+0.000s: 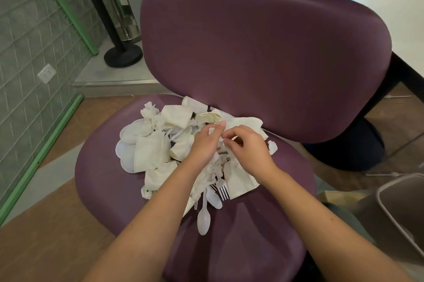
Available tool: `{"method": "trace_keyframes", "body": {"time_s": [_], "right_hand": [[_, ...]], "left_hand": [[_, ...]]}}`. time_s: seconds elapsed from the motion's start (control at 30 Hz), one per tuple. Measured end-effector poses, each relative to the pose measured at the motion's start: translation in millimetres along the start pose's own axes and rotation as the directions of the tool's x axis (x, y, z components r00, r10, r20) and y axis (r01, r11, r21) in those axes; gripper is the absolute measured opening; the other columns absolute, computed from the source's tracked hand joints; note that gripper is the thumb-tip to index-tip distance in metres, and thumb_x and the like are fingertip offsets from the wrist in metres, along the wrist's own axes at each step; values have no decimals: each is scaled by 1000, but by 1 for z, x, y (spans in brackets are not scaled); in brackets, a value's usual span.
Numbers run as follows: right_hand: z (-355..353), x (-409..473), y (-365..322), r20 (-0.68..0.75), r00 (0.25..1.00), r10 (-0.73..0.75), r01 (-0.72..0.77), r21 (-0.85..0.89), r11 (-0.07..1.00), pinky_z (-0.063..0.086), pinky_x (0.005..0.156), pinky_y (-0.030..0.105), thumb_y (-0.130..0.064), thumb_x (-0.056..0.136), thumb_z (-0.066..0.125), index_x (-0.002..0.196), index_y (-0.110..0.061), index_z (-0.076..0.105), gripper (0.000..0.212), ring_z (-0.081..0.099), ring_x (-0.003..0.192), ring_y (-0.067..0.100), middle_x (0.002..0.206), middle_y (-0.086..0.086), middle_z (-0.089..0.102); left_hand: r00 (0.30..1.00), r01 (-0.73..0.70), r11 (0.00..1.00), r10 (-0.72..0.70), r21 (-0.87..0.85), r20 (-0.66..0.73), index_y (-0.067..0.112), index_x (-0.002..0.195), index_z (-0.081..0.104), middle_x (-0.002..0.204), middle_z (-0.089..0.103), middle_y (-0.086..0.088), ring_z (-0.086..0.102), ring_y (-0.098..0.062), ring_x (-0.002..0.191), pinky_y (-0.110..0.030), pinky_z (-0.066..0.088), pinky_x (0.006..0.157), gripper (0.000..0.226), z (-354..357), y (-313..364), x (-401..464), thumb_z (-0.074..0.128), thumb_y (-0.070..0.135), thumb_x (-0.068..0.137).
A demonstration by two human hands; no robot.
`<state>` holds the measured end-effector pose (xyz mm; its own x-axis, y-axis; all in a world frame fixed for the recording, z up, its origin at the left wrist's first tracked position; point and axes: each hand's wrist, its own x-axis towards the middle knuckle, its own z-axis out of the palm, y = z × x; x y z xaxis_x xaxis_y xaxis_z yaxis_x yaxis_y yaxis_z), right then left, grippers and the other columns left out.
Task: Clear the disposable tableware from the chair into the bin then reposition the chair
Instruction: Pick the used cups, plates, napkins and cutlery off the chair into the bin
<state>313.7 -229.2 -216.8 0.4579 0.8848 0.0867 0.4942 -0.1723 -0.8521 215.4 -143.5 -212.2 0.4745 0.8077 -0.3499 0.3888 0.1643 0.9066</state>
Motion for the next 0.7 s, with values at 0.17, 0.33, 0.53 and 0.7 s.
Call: {"method": "trace_keyframes", "body": {"time_s": [0.17,0.33,0.53,0.7], "right_hand": [[0,-13,-12,-70,986,148,-114,352,929,45,67,15,-6,85,70,86,-20,67,14,54,67,-1,84,-14,68],[2,-12,-5,-230,947,226,-172,234,957,39,64,11,-23,81,76,105,-26,62,28,49,77,4,97,-17,53],[0,-16,2,-228,923,309,-259,224,940,48,72,26,-29,80,75,88,-21,67,14,58,82,12,94,-3,64],[1,-42,1,-220,953,209,-151,254,955,47,73,19,-33,82,74,93,-25,71,13,53,70,5,93,-7,61]], "left_hand": [[993,114,979,-108,-170,48,28,118,60,122,63,-4,62,-22,108,-38,52,90,31,1,3,-3,42,18,94],[986,160,926,-130,-342,108,15,96,71,105,73,-14,67,-32,97,-43,50,89,34,4,7,-13,37,10,91],[978,165,943,-120,-289,169,17,89,59,94,67,-9,67,-28,89,-39,53,83,20,14,13,-19,56,37,91],[996,87,973,-80,-213,41,21,124,44,123,58,-7,61,-26,111,-42,51,93,34,24,5,-12,50,41,98]]}}
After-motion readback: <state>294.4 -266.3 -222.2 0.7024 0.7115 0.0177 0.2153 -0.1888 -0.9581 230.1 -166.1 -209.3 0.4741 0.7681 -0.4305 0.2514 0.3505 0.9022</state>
